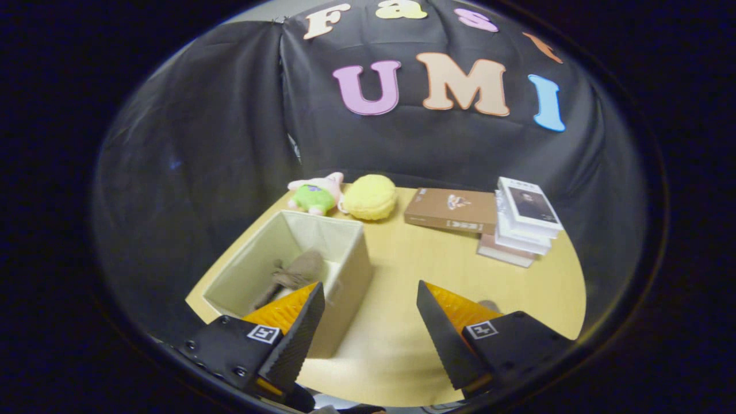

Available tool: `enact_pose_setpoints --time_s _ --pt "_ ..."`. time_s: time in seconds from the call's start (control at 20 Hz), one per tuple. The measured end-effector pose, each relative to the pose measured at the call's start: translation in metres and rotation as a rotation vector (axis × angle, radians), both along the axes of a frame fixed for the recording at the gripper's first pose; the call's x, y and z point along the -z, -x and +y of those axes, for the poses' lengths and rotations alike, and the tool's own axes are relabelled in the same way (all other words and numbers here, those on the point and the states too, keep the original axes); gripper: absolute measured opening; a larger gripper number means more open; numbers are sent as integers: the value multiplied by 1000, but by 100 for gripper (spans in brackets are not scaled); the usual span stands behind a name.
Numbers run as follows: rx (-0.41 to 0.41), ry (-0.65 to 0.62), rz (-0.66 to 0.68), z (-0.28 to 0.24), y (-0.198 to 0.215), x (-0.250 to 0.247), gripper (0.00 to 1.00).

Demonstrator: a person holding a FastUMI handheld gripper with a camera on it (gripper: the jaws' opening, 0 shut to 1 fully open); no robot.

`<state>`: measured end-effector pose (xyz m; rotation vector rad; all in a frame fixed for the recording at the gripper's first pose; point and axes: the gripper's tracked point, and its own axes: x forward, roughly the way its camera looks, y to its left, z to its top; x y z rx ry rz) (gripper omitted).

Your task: Open the storage box then place both shoes into the box .Put the left shoe in first, then the right shoe, with the right side of both shoes facing outward in a uniform manner.

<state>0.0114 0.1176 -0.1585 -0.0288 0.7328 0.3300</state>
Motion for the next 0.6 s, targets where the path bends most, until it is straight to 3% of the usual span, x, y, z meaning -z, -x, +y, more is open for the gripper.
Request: enact_pose_setpoints --time_s 0.35,0.6 --pt "74 101 54 -122 8 42 100" --pt "105 152 136 -174 16 93 100"
